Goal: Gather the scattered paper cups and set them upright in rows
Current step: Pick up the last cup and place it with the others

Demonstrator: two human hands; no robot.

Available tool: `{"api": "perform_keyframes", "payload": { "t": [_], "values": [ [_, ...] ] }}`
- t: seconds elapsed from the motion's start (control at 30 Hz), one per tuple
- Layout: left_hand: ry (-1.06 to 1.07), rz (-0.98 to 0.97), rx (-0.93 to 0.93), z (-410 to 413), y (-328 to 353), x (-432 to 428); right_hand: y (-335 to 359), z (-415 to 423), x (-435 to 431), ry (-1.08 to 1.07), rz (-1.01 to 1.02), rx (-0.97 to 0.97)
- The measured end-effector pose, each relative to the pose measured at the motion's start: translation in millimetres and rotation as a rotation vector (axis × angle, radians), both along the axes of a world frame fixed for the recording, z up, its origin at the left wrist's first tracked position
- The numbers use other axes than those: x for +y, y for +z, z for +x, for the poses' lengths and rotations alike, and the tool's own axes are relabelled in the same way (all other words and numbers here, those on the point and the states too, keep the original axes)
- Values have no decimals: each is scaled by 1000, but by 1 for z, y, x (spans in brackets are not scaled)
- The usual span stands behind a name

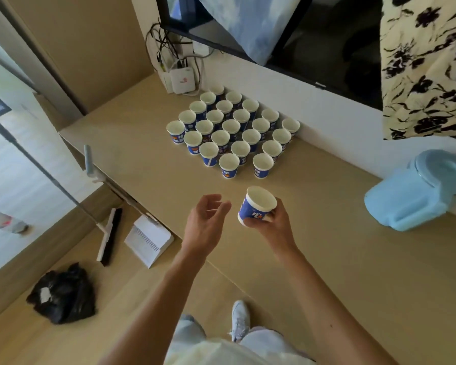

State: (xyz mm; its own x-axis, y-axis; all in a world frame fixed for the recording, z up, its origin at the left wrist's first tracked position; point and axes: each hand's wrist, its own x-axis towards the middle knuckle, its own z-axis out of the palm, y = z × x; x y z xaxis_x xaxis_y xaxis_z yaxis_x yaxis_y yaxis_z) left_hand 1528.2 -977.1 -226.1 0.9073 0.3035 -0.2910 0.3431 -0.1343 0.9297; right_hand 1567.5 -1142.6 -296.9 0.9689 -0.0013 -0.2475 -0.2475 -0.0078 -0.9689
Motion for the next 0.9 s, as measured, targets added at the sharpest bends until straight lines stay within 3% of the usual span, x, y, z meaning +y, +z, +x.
{"api": "perform_keyframes", "payload": {
  "t": [0.43, 0.9],
  "values": [
    [-242, -2, 138, 111, -81, 38, -82, 81, 47, -394, -179, 38],
    [-370, -92, 200, 149, -122, 82, -138, 129, 90, -576, -309, 17]
  ]
}}
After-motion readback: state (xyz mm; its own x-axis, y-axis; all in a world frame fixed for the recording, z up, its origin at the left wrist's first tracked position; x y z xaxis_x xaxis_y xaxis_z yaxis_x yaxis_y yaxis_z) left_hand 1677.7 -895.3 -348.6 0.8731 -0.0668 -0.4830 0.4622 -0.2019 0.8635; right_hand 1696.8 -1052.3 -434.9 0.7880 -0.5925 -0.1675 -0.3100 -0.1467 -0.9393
